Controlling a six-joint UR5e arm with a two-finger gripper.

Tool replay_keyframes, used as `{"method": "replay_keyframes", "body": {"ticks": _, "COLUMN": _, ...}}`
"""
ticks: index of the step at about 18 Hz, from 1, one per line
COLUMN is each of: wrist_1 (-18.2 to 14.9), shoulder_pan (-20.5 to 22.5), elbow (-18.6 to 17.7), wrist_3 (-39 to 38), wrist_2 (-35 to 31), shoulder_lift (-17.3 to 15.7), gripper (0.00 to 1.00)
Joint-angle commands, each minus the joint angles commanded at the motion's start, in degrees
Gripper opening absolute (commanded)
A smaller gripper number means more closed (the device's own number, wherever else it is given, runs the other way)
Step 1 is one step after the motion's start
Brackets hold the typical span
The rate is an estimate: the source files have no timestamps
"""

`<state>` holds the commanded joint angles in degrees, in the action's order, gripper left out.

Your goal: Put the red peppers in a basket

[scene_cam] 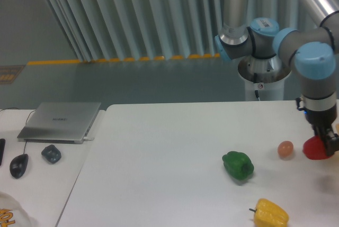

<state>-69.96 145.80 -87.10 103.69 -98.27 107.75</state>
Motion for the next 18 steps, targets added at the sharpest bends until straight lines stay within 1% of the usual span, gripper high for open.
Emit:
{"method": "replay_keyframes", "body": {"ticks": 3, "wrist_1": 0.3, "shoulder_pan": 2.8, "elbow": 0.0, "wrist_3": 6.1, "wrist_2": 0.5, "shoulder_lift": -0.4, "gripper": 0.27}}
{"method": "replay_keyframes", "body": {"ticks": 5, "wrist_1": 1.1, "shoulder_pan": 5.3, "elbow": 0.0, "wrist_3": 10.8, "wrist_2": 1.9, "shoulder_lift": -0.4, "gripper": 0.27}}
{"method": "replay_keyframes", "body": {"ticks": 6, "wrist_1": 1.9, "shoulder_pan": 7.3, "elbow": -0.1, "wrist_3": 13.9, "wrist_2": 3.6, "shoulder_lift": -0.4, "gripper": 0.27}}
{"method": "replay_keyframes", "body": {"ticks": 8, "wrist_1": 2.9, "shoulder_pan": 9.3, "elbow": -0.3, "wrist_3": 17.2, "wrist_2": 3.8, "shoulder_lift": 0.1, "gripper": 0.27}}
{"method": "replay_keyframes", "body": {"ticks": 9, "wrist_1": 3.6, "shoulder_pan": 10.0, "elbow": -0.4, "wrist_3": 18.1, "wrist_2": 3.8, "shoulder_lift": 0.4, "gripper": 0.27}}
{"method": "replay_keyframes", "body": {"ticks": 10, "wrist_1": 5.4, "shoulder_pan": 11.6, "elbow": -0.4, "wrist_3": 18.6, "wrist_2": 3.8, "shoulder_lift": 1.2, "gripper": 0.27}}
{"method": "replay_keyframes", "body": {"ticks": 11, "wrist_1": 6.1, "shoulder_pan": 12.3, "elbow": -0.5, "wrist_3": 18.6, "wrist_2": 3.9, "shoulder_lift": 1.6, "gripper": 0.28}}
{"method": "replay_keyframes", "body": {"ticks": 13, "wrist_1": 7.4, "shoulder_pan": 13.5, "elbow": -0.4, "wrist_3": 18.5, "wrist_2": 3.9, "shoulder_lift": 2.3, "gripper": 0.32}}
{"method": "replay_keyframes", "body": {"ticks": 15, "wrist_1": 9.6, "shoulder_pan": 14.3, "elbow": -0.1, "wrist_3": 18.1, "wrist_2": 3.9, "shoulder_lift": 3.4, "gripper": 0.34}}
{"method": "replay_keyframes", "body": {"ticks": 16, "wrist_1": 9.8, "shoulder_pan": 14.8, "elbow": 0.1, "wrist_3": 17.9, "wrist_2": 3.9, "shoulder_lift": 3.6, "gripper": 0.4}}
{"method": "replay_keyframes", "body": {"ticks": 18, "wrist_1": 9.8, "shoulder_pan": 14.7, "elbow": 0.0, "wrist_3": 17.4, "wrist_2": 3.8, "shoulder_lift": 3.7, "gripper": 0.79}}
